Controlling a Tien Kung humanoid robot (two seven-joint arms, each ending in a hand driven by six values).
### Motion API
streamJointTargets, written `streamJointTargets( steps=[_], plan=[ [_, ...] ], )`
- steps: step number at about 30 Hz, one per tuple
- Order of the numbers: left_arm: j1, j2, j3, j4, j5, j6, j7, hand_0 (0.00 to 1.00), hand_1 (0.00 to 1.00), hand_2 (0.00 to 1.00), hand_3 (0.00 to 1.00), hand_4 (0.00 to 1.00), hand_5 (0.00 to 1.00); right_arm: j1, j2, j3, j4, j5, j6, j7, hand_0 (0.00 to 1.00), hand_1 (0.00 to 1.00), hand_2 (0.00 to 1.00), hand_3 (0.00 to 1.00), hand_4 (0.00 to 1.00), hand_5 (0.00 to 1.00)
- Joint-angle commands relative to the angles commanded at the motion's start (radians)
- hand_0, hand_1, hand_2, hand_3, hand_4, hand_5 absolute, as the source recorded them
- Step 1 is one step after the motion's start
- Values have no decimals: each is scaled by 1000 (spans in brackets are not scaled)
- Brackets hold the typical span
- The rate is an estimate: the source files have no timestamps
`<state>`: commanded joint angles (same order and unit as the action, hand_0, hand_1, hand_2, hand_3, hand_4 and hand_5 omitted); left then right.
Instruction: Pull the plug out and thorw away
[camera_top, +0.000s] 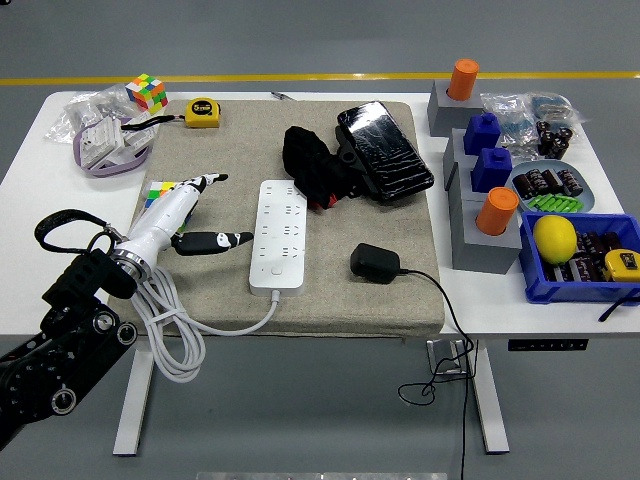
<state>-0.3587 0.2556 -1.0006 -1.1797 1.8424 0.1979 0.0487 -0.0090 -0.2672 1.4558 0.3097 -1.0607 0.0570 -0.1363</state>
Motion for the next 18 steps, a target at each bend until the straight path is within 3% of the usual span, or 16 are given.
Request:
streamJointTargets(
  steps=[18],
  plan=[
    [13, -4, -3, -2, 0, -14, 9, 998, 976, 961, 922, 998, 518, -18, 12, 10, -1, -2, 2, 1, 568, 645, 668, 567, 973, 486]
  ],
)
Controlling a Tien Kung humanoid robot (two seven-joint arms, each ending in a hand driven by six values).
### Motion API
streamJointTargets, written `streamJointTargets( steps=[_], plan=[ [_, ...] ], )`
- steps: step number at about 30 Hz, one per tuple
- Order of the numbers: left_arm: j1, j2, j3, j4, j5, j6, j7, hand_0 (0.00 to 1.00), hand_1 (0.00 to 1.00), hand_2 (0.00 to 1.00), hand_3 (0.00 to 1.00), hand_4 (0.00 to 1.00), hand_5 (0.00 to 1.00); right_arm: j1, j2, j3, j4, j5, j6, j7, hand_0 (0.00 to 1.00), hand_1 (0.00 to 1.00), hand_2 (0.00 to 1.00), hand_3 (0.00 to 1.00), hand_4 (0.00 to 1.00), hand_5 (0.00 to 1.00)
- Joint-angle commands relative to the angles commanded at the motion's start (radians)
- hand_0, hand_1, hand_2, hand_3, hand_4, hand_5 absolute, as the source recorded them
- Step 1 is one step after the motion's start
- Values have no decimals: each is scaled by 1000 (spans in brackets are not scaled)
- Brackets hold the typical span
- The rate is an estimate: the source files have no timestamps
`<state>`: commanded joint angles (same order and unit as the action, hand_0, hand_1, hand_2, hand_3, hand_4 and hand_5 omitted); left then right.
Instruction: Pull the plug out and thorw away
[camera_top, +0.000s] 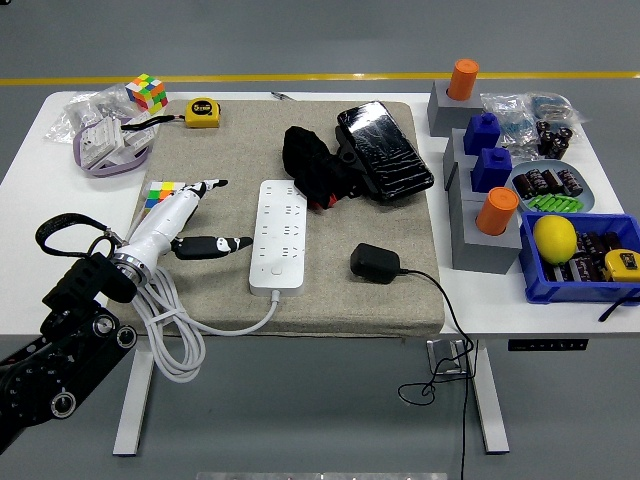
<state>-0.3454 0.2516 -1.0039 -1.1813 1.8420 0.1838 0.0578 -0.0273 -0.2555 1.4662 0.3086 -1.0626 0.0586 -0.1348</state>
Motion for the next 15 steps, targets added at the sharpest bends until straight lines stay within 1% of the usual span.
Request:
streamJointTargets(
  steps=[15],
  plan=[
    [9, -11, -8, -3, -2, -2, 0, 998, 973, 956, 920, 998, 518, -2, 1, 0, 0, 1, -8, 1, 568, 645, 669, 567, 973, 487]
  ],
)
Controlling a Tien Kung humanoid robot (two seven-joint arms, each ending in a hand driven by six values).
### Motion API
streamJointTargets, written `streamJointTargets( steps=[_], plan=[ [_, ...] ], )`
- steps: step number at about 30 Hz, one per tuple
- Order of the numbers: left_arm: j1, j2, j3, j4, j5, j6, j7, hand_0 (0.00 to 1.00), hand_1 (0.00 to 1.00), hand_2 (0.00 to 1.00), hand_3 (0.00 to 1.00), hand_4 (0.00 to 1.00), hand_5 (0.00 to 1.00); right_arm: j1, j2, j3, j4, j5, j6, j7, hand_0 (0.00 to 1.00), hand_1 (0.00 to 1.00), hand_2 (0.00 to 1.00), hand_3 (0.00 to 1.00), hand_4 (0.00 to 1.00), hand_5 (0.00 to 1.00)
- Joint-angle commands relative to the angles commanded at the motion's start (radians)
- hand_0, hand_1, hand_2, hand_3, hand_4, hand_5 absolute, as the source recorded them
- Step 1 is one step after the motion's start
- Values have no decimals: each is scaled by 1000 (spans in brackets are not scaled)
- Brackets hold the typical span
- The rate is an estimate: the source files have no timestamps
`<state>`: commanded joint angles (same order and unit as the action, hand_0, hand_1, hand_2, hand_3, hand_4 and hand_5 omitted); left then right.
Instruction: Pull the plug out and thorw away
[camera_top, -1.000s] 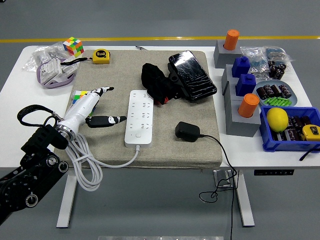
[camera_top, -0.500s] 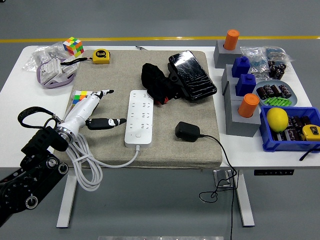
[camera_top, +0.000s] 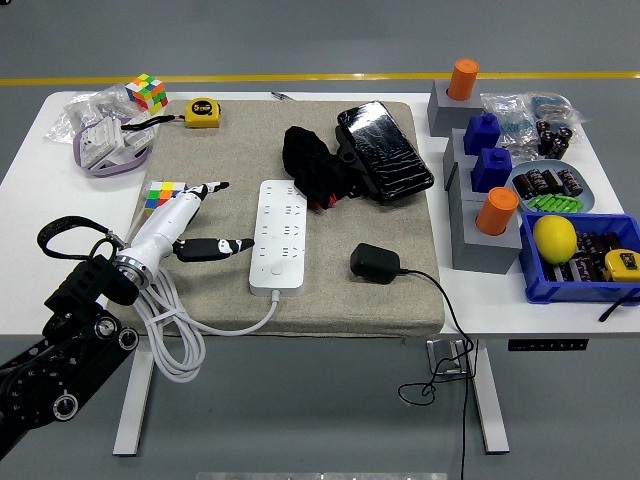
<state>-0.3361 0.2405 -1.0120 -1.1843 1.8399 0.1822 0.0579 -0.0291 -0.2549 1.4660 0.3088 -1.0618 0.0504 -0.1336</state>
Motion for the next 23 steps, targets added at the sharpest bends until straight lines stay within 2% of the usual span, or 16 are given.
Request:
streamJointTargets(
  steps=[13, 23],
  plan=[
    [-10, -10, 2, -6, -2, -2, 1, 998, 973, 962, 918, 998, 520, 5, -7, 4, -1, 3, -4, 0, 568, 645, 669, 567, 972, 488],
    [-14, -6, 7, -22, -4, -4, 2, 998, 967, 956, 916, 998, 519, 13, -8, -5, 3, 7, -3, 1, 567, 645, 669, 567, 972, 489]
  ],
)
